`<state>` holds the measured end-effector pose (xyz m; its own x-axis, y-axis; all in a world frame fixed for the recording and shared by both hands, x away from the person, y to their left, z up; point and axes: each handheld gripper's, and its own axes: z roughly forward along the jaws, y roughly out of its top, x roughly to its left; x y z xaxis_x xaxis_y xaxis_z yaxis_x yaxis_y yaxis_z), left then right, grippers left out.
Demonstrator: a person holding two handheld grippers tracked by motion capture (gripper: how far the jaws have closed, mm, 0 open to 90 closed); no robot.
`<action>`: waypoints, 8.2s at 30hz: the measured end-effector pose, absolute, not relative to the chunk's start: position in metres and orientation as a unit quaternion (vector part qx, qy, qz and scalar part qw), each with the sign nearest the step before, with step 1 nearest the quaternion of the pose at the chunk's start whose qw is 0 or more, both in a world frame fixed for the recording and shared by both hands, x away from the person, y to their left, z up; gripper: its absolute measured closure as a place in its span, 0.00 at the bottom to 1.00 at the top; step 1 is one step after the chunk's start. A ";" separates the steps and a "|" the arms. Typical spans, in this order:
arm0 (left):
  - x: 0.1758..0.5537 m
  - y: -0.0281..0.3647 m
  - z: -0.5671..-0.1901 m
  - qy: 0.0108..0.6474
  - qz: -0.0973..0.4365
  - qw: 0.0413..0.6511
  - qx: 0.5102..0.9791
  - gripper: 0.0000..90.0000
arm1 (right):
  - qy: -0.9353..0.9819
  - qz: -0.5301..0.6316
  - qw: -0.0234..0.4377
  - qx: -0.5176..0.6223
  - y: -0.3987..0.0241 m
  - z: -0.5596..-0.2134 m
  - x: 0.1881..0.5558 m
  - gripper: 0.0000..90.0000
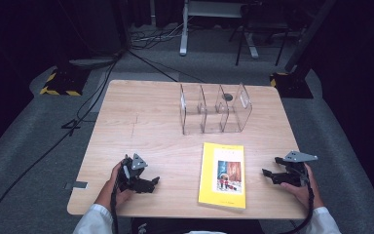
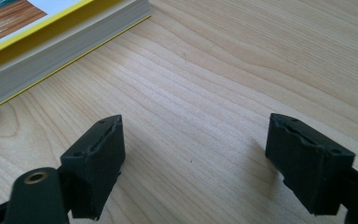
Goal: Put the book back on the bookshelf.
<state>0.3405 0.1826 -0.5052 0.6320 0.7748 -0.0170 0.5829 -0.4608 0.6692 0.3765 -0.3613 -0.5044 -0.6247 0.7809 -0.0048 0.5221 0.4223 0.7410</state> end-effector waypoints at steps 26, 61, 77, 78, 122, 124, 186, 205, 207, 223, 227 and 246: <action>0.327 0.164 -0.506 0.321 0.115 0.341 0.876 0.05 | 0.935 0.263 0.097 0.219 -0.290 -0.482 0.361 0.22; 0.324 0.151 -0.505 0.300 0.107 0.343 0.884 0.05 | 0.931 0.326 0.059 0.154 -0.252 -0.489 0.340 0.24; 0.310 0.134 -0.496 0.269 0.075 0.375 0.884 0.18 | 0.893 0.406 0.063 0.184 -0.249 -0.468 0.334 0.30; 0.308 0.130 -0.494 0.264 0.075 0.380 0.883 0.18 | 0.892 0.409 0.059 0.183 -0.248 -0.468 0.334 0.30; 0.296 0.072 -0.466 0.163 0.158 0.390 0.892 0.91 | 0.856 0.488 0.110 0.131 -0.226 -0.423 0.307 0.33; 0.297 0.079 -0.465 0.163 0.157 0.390 0.893 0.91 | 0.858 0.487 0.116 0.112 -0.219 -0.421 0.308 0.32; 0.312 0.141 -0.463 0.211 0.184 0.331 0.901 0.80 | 0.899 0.390 0.196 0.042 -0.175 -0.471 0.358 0.69; 0.310 0.126 -0.434 0.238 0.209 0.329 0.889 0.48 | 0.893 0.394 0.218 -0.015 -0.162 -0.461 0.347 0.91; 0.308 0.116 -0.432 0.235 0.200 0.336 0.890 0.47 | 0.893 0.393 0.218 -0.014 -0.160 -0.461 0.346 0.92; 0.317 0.080 -0.441 0.249 0.205 0.315 0.893 0.26 | 0.896 0.388 0.216 -0.023 -0.155 -0.457 0.345 0.92; 0.317 0.085 -0.441 0.245 0.204 0.306 0.897 0.42 | 0.896 0.387 0.218 -0.025 -0.154 -0.456 0.344 0.92; 0.313 0.080 -0.448 0.213 0.229 0.264 0.913 0.82 | 0.891 0.396 0.221 -0.011 -0.152 -0.455 0.343 0.88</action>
